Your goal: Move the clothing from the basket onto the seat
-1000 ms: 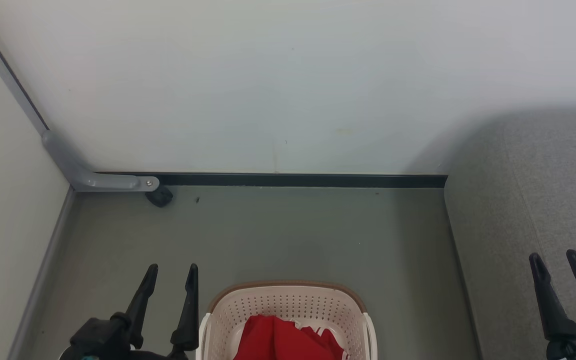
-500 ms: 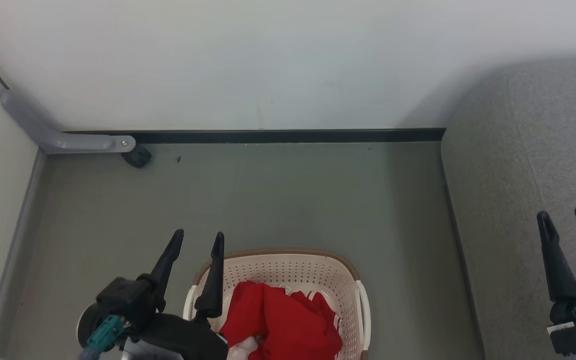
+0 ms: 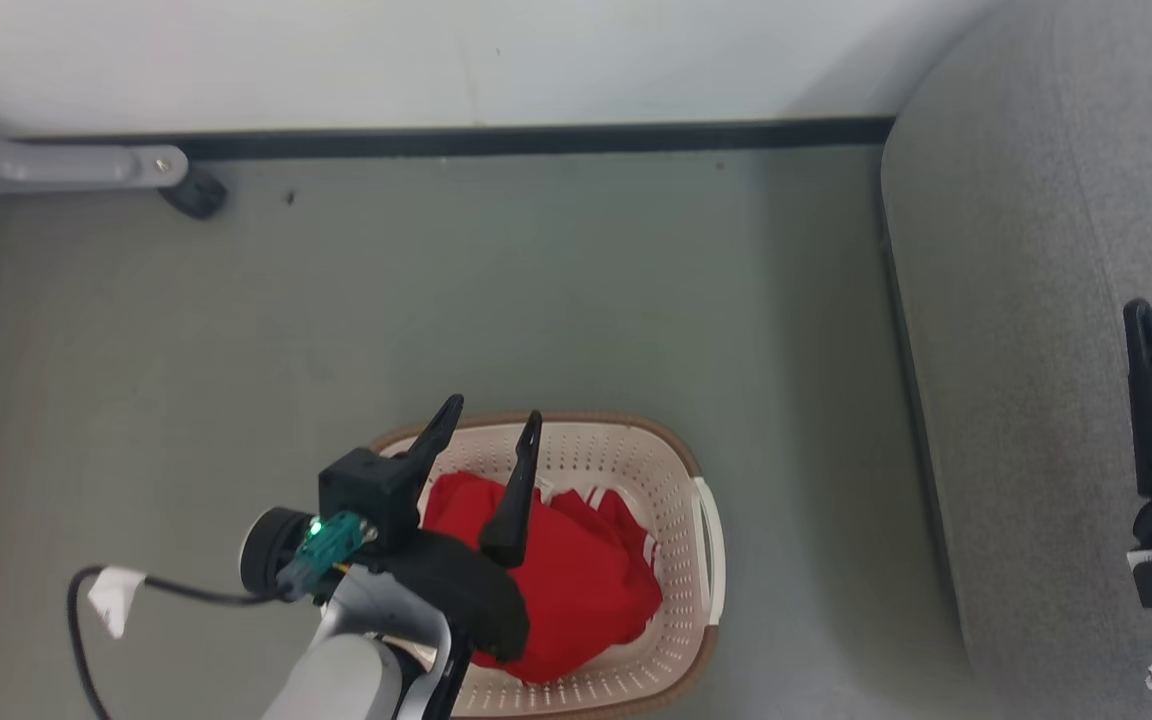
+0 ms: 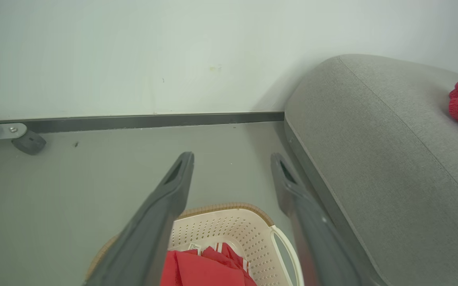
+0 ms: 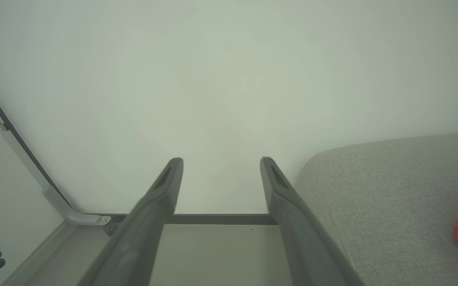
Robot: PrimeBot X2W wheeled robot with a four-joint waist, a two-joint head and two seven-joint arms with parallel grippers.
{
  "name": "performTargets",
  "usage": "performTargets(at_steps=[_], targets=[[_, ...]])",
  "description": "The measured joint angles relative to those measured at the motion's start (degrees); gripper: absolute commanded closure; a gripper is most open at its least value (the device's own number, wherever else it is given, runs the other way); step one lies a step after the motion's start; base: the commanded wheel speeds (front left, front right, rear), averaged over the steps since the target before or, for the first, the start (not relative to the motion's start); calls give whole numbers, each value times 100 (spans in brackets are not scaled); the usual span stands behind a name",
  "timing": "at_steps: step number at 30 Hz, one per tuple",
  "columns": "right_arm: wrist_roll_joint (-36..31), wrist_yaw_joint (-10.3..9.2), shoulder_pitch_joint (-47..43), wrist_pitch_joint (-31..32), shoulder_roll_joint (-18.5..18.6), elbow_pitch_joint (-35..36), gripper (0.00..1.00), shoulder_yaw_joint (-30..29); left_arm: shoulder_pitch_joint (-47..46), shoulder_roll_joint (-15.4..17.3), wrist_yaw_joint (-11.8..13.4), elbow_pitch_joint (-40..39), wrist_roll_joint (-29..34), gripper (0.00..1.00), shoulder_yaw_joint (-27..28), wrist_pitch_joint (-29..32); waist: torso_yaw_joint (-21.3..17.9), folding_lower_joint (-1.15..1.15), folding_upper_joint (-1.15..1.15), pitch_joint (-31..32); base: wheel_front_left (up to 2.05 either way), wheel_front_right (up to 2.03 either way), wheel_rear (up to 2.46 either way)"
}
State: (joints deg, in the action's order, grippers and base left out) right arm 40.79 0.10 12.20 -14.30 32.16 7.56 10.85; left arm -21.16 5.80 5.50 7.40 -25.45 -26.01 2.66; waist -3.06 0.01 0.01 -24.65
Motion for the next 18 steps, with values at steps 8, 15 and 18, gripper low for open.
performTargets(at_steps=[8,15,18], targets=[[0,145,472,-2,-40,33,0,-138,-644,-99,-3,839,-3,0,-20,258,-153,0,1,-620,0,0,0],[0,202,676,-41,-46,25,0,-339,-1035,-127,-55,1613,-23,0,34,489,-308,0,1,-1141,0,0,0],[0,244,723,-41,-47,5,0,-467,-1143,-152,-90,1920,-27,0,5,547,-378,0,1,-1344,0,0,0]])
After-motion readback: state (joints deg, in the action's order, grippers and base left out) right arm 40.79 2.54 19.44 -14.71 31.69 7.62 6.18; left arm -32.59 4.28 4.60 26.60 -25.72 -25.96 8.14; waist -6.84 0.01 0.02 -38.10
